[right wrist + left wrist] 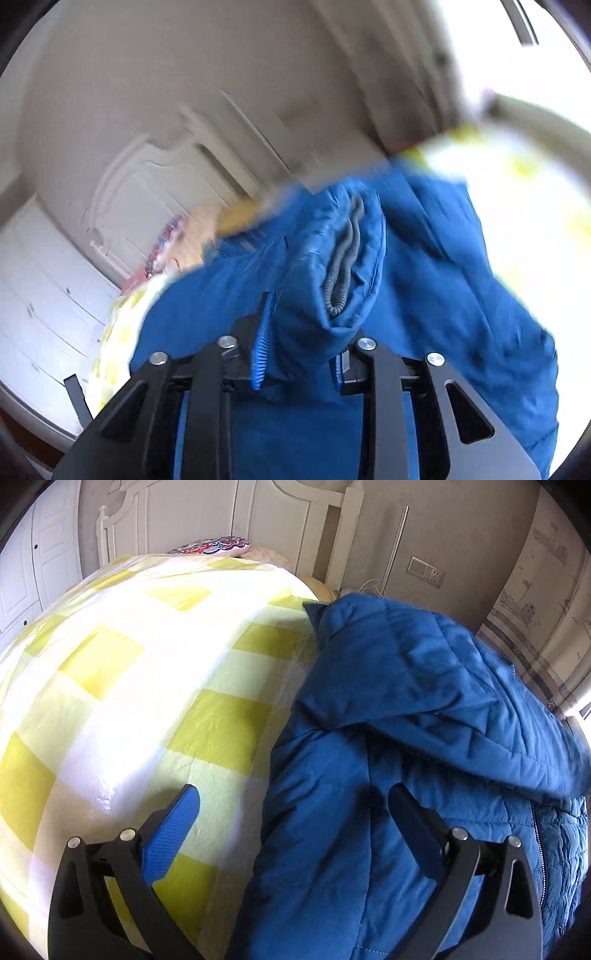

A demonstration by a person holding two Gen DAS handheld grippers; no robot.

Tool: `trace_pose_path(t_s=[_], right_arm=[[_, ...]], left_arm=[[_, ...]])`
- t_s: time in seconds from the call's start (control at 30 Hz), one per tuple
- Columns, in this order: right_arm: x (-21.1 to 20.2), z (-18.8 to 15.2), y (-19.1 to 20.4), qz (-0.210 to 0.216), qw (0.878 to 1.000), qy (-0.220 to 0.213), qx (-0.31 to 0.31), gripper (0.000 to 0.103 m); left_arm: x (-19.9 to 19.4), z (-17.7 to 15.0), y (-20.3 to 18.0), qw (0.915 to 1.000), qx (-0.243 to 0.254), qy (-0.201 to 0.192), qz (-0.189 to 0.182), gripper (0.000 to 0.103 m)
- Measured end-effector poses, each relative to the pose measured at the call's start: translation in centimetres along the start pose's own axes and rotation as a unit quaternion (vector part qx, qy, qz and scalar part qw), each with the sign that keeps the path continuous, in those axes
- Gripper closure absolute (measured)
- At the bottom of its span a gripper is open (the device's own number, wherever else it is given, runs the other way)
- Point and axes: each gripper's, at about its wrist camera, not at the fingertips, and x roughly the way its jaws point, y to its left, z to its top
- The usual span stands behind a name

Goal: Fold large clothes

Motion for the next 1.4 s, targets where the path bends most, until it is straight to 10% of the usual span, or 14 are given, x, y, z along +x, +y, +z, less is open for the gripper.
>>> trace_pose_path(t_s=[0.2, 0.37, 0.53, 0.6, 0.67, 0.77, 0.9, 1.13, 1.2, 1.3, 1.4], right_arm=[[0.0, -0.6, 0.3, 0.024, 0.999, -0.023, -0.008, 0.060], [-2.0, -1.1, 1.6, 0.023, 0.996, -0.071, -0.048, 0.082], [-0.5, -2.4, 0.4, -0.053, 0.998, -0.027, -0.025, 0.082], [-1.0, -2.3, 0.2, -0.058, 0.998, -0.025, -0.018, 0.076], [-3.2, -2.2, 1.1, -0.114, 0.991, -0.071, -0.026, 0.043], [-5.5, -1.9, 4.3, -0.156, 0.973, -0.146, -0.087, 0.039], [-1.6, -1.8, 9.5, -0.184, 0.951, -0.093, -0.229, 0.039], [4.9, -2.1, 7.2, -0.234, 0.939, -0.005, -0.252, 0.037], [4.7, -2.3, 6.9, -0.234, 0.939, -0.006, -0.253, 0.036], [5.2, -2.5, 6.5, -0.233, 0.939, -0.003, -0.254, 0.036], [5.2, -2.5, 6.6, -0.235, 0.938, -0.002, -0.255, 0.035]], left_arm=[[-0.1, 0.1, 0.2, 1.0000, -0.004, -0.002, -0.006, 0.002], [-0.1, 0.1, 0.0, 1.0000, -0.003, -0.002, -0.004, 0.002], [0.0, 0.2, 0.1, 1.0000, -0.002, -0.002, -0.005, 0.002], [0.0, 0.2, 0.1, 1.0000, -0.002, -0.001, -0.005, 0.002], [0.0, 0.3, 0.1, 1.0000, -0.002, -0.001, -0.004, 0.002], [0.1, 0.3, -0.1, 1.0000, 0.002, 0.001, 0.002, 0.002], [0.1, 0.2, -0.2, 1.0000, 0.002, 0.001, 0.002, 0.002], [-0.4, 0.2, 0.9, 0.9989, -0.018, -0.012, -0.043, 0.003], [-2.1, 0.0, 2.2, 0.9948, -0.050, -0.061, -0.064, 0.015], [-8.0, -0.2, 4.9, 0.9638, -0.135, -0.207, -0.099, 0.011], [-10.4, 2.5, 3.5, 0.9570, -0.119, -0.223, -0.142, 0.004]])
